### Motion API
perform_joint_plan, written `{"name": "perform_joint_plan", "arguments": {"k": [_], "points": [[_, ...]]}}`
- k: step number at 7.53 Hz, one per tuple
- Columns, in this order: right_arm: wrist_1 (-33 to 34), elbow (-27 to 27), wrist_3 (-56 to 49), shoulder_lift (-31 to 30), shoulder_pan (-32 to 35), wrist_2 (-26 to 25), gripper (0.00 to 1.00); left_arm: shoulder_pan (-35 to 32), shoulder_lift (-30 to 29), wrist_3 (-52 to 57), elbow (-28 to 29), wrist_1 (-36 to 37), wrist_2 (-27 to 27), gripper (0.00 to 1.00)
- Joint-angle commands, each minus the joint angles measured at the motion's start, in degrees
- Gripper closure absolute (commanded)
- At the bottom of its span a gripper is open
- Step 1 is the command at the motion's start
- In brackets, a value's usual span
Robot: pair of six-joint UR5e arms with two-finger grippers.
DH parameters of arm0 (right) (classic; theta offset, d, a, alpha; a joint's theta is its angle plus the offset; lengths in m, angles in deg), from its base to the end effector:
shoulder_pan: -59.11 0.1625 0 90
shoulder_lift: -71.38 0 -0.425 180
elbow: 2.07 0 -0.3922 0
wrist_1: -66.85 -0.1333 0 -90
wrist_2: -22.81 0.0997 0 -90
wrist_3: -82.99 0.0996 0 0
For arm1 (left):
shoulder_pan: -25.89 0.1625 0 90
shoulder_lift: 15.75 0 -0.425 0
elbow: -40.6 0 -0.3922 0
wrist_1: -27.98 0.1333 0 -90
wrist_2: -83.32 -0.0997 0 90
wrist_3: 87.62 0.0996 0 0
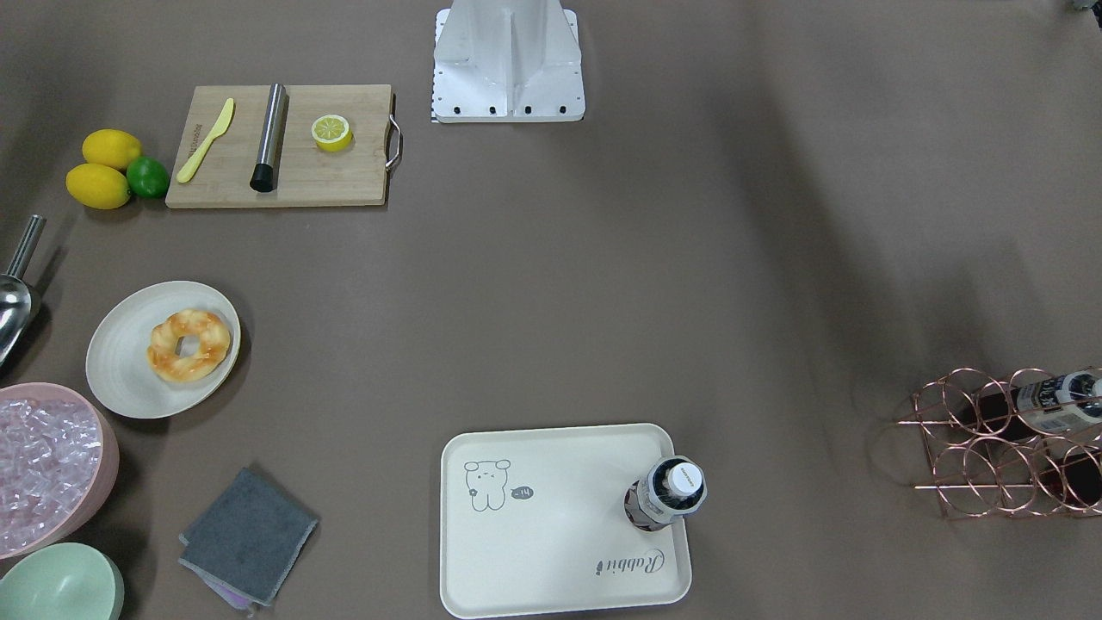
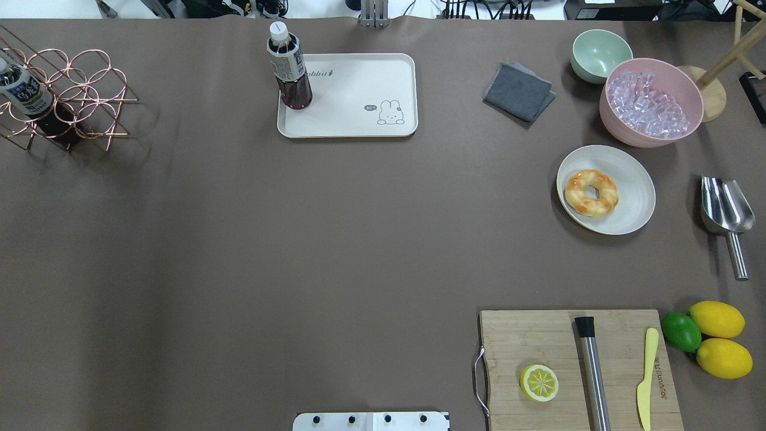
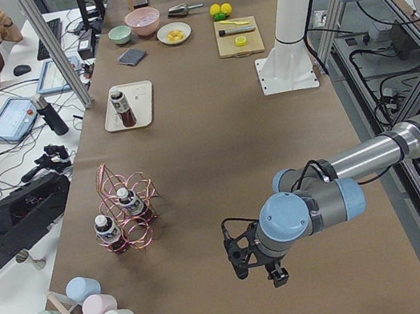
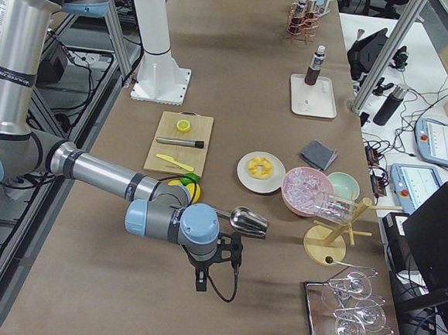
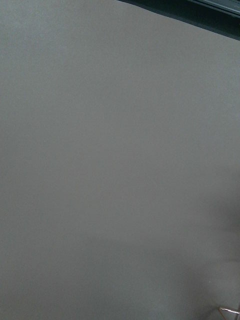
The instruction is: Place donut on tray
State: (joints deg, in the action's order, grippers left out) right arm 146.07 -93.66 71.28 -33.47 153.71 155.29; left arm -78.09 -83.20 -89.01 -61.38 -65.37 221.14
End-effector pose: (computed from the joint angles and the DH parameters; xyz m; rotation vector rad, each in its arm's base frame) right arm 0.0954 -0.3628 0.7410 0.0643 -0.7400 -0.1023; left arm -0.1334 -0.2894 0.7058 -0.0266 0.8449 -0.3047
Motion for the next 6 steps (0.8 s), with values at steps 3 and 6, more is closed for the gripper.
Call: {"name": "perform_joint_plan", "arguments": {"k": [3, 6], "points": [[-0.1, 0.2, 0.4, 0.6, -0.1, -0.6, 0.0, -0.4, -0.4, 0.2, 0.4, -1.7, 0.3, 0.02], [-0.2, 2.8, -0.1, 2.6, -0.6, -1.0, 0.0, -0.4, -0.1, 0.1, 0.6, -1.5, 0.0, 0.02]]}}
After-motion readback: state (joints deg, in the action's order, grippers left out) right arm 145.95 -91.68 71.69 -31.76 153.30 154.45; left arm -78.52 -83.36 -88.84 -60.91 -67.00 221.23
